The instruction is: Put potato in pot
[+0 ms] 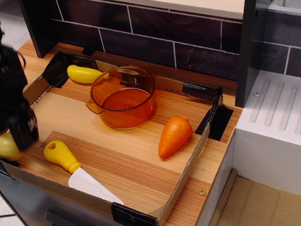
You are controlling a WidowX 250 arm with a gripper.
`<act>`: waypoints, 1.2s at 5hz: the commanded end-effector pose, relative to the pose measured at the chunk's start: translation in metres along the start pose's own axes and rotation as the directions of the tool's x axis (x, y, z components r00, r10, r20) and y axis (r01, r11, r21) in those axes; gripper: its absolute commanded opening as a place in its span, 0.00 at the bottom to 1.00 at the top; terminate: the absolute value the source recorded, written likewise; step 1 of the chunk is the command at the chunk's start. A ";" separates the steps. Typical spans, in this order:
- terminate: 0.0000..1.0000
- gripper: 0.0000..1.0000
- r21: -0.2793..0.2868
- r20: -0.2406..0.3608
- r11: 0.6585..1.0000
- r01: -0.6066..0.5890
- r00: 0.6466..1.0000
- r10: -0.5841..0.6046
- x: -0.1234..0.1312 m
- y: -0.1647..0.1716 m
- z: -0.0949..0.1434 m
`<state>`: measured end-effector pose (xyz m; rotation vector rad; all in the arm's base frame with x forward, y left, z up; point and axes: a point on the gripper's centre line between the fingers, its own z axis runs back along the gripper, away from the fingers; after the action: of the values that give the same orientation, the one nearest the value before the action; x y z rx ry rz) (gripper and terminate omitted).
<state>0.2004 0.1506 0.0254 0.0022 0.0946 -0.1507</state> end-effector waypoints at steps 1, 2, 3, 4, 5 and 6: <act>0.00 1.00 0.054 0.007 0.999 0.006 1.000 -0.006 -0.001 0.012 -0.010; 0.00 1.00 0.068 -0.012 0.998 0.014 1.000 -0.013 -0.002 0.012 -0.016; 0.00 0.00 0.048 -0.021 0.999 0.009 1.000 -0.008 0.000 0.016 -0.014; 0.00 0.00 0.029 -0.012 1.000 -0.008 1.000 0.008 0.006 0.018 -0.005; 0.00 0.00 0.013 0.014 0.999 -0.040 0.999 0.039 0.013 0.020 0.011; 0.00 0.00 -0.010 0.058 0.997 -0.080 0.995 0.080 0.019 0.018 0.044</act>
<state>0.2198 0.1564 0.0542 -0.0481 0.0827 -0.0540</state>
